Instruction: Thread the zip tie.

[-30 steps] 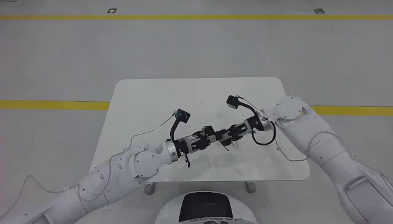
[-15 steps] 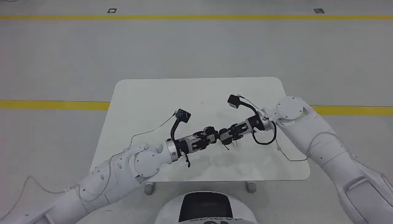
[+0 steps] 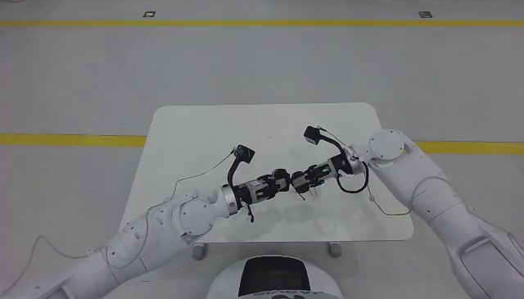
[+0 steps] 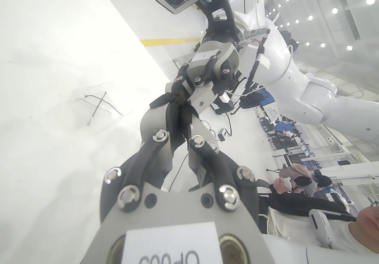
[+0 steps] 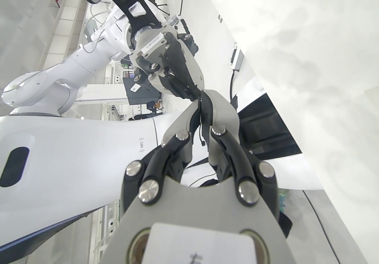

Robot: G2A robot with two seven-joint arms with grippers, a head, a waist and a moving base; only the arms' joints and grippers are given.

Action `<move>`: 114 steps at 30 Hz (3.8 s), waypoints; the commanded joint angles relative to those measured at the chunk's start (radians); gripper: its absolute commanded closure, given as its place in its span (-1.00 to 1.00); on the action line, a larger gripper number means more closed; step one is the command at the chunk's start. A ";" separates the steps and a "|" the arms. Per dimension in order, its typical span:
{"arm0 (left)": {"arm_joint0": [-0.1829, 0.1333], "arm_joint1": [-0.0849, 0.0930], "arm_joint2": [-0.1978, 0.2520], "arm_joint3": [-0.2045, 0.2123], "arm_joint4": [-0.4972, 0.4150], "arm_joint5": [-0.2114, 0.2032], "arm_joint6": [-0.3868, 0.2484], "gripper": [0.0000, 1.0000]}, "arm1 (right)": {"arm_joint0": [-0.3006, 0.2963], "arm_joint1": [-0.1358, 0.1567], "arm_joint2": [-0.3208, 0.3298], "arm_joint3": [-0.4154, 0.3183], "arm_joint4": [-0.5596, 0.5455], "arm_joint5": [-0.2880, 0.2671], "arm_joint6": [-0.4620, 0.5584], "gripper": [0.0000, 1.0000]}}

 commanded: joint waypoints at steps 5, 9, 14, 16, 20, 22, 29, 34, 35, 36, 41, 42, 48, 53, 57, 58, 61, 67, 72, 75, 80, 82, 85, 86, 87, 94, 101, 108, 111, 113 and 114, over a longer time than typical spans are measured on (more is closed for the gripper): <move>0.005 -0.001 -0.009 0.000 -0.005 0.000 0.002 1.00 | 0.000 0.002 0.003 0.001 0.003 0.000 0.000 -1.00; 0.018 0.001 -0.026 0.003 -0.024 0.000 0.017 1.00 | -0.010 0.006 0.022 -0.005 0.004 0.000 0.000 -1.00; 0.048 0.005 -0.059 0.007 -0.078 0.000 0.040 1.00 | -0.039 0.015 0.079 -0.034 -0.014 0.000 -0.009 -1.00; 0.066 0.006 -0.079 0.016 -0.113 0.000 0.049 1.00 | -0.051 0.017 0.096 -0.047 -0.025 0.000 -0.014 -1.00; 0.067 0.007 -0.089 0.018 -0.091 0.000 0.050 1.00 | -0.051 0.017 0.096 -0.047 -0.025 0.000 -0.014 -1.00; 0.067 0.007 -0.089 0.018 -0.091 0.000 0.050 1.00 | -0.051 0.017 0.096 -0.047 -0.025 0.000 -0.014 -1.00; 0.094 0.000 -0.131 0.019 -0.213 0.000 0.137 1.00 | -0.085 0.021 0.118 -0.127 -0.100 0.000 -0.117 -1.00; 0.162 -0.004 -0.193 -0.023 -0.355 0.000 0.178 1.00 | -0.173 0.030 0.249 -0.209 -0.022 0.000 -0.067 -1.00; 0.178 -0.005 -0.207 -0.032 -0.379 0.000 0.172 1.00 | -0.197 0.028 0.280 -0.222 -0.014 0.000 -0.058 -1.00; 0.187 -0.006 -0.216 -0.035 -0.389 0.000 0.157 1.00 | -0.215 0.025 0.304 -0.233 0.015 0.000 -0.046 -1.00; 0.228 -0.021 -0.265 -0.029 -0.433 0.000 0.151 1.00 | -0.264 -0.007 0.390 -0.233 0.092 0.000 0.000 -1.00; 0.232 -0.026 -0.275 -0.030 -0.431 0.000 0.142 1.00 | -0.269 -0.017 0.388 -0.217 0.129 0.000 0.000 -1.00; 0.232 -0.027 -0.278 -0.030 -0.426 0.000 0.141 1.00 | -0.269 -0.017 0.388 -0.217 0.129 0.000 0.000 -1.00; 0.239 -0.033 -0.279 -0.036 -0.462 0.000 0.128 1.00 | -0.275 -0.020 0.374 -0.218 0.126 0.000 -0.019 -1.00; 0.255 -0.041 -0.288 -0.039 -0.527 0.000 0.102 1.00 | -0.240 -0.038 0.341 -0.139 0.198 0.000 0.000 -1.00; 0.260 -0.043 -0.293 -0.040 -0.544 0.000 0.099 1.00 | -0.232 -0.045 0.329 -0.119 0.226 0.000 0.000 -1.00; 0.279 -0.049 -0.311 -0.033 -0.572 0.000 0.079 1.00 | -0.199 -0.063 0.293 -0.045 0.283 0.000 0.000 -1.00; 0.306 -0.067 -0.339 -0.027 -0.565 0.000 0.080 1.00 | -0.154 -0.087 0.234 0.029 0.349 0.000 0.000 -1.00; 0.307 -0.068 -0.341 -0.028 -0.561 0.000 0.081 1.00 | -0.154 -0.087 0.234 0.029 0.349 0.000 0.000 -1.00; 0.307 -0.068 -0.341 -0.028 -0.561 0.000 0.081 1.00 | -0.160 -0.088 0.233 0.015 0.346 0.000 -0.015 -1.00; 0.307 -0.068 -0.341 -0.028 -0.561 0.000 0.081 1.00 | -0.162 -0.091 0.228 0.023 0.317 0.012 -0.048 -1.00; 0.307 -0.068 -0.341 -0.028 -0.561 0.000 0.081 1.00 | -0.153 -0.096 0.219 0.040 0.314 0.017 -0.050 -1.00; 0.307 -0.068 -0.341 -0.028 -0.561 0.000 0.081 1.00 | -0.138 -0.105 0.204 0.071 0.320 0.018 -0.052 -1.00; 0.307 -0.068 -0.341 -0.028 -0.561 0.000 0.081 1.00 | -0.132 -0.109 0.199 0.081 0.326 0.016 -0.049 -0.96; 0.307 -0.068 -0.341 -0.028 -0.561 0.000 0.081 1.00 | -0.127 -0.112 0.196 0.087 0.330 0.014 -0.046 -0.82; 0.307 -0.068 -0.341 -0.028 -0.561 0.000 0.081 1.00 | -0.093 -0.129 0.171 0.116 0.336 0.000 -0.040 -1.00; 0.307 -0.068 -0.341 -0.028 -0.561 0.000 0.081 1.00 | -0.093 -0.129 0.171 0.116 0.336 0.000 -0.040 -1.00; 0.307 -0.068 -0.341 -0.028 -0.561 0.000 0.081 1.00 | -0.117 -0.132 0.172 0.070 0.318 0.012 -0.110 -1.00; 0.307 -0.068 -0.341 -0.028 -0.561 0.000 0.081 1.00 | -0.111 -0.139 0.159 0.080 0.304 0.013 -0.122 -1.00; 0.307 -0.068 -0.341 -0.028 -0.561 0.000 0.081 1.00 | -0.100 -0.146 0.147 0.095 0.289 0.008 -0.134 -1.00; 0.307 -0.068 -0.341 -0.028 -0.561 0.000 0.081 1.00 | -0.095 -0.149 0.143 0.103 0.290 0.008 -0.134 -1.00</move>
